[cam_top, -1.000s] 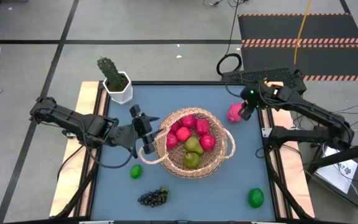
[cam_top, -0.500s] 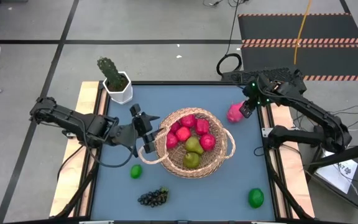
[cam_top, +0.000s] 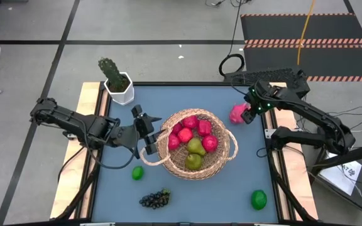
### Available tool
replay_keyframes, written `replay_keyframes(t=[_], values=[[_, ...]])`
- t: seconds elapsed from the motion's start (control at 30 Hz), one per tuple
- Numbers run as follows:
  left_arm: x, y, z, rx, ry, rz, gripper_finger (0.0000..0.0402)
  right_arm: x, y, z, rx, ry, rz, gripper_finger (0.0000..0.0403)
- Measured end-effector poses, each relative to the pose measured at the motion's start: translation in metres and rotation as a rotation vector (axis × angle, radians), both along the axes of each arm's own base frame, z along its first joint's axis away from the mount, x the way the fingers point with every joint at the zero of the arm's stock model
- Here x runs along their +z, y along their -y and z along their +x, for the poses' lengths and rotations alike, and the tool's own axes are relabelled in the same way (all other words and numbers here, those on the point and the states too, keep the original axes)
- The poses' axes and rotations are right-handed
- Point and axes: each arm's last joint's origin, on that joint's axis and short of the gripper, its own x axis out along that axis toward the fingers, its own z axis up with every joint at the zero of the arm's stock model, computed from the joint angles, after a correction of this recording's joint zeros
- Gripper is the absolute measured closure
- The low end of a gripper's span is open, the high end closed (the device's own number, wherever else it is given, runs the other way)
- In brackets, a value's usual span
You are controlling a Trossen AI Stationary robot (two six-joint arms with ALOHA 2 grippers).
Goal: Build produce basket
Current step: Put the pink dragon fruit into the brown basket
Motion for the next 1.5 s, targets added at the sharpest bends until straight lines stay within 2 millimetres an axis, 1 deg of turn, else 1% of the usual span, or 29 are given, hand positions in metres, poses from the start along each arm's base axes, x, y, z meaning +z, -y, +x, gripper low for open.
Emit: replay_keyframes(t=[0.1,0.23,0.7,0.87,1.07,1.5], values=[[0.0,0.0,0.0,-0.002,-0.002,0.002,0.019,-0.004,0.0,0.0,0.001,0.003,-0.006,0.0177],[0.0,0.0,0.0,-0.007,-0.006,0.01,0.019,-0.005,0.002,0.0,-0.01,-0.013,-0.04,0.0176],[0.002,0.0,0.001,-0.008,0.017,0.003,0.019,-0.005,0.002,0.0,-0.017,-0.022,-0.039,0.0225],[0.002,0.001,0.001,-0.008,0.02,0.002,0.019,-0.006,0.001,0.001,-0.023,0.001,-0.017,0.0237],[0.002,0.001,0.001,-0.015,0.018,0.0,0.019,-0.019,0.0,-0.001,-0.026,-0.017,0.001,0.0241],[0.002,0.001,0.001,-0.019,0.019,-0.002,0.019,-0.019,0.0,-0.001,-0.023,-0.013,-0.004,0.0247]])
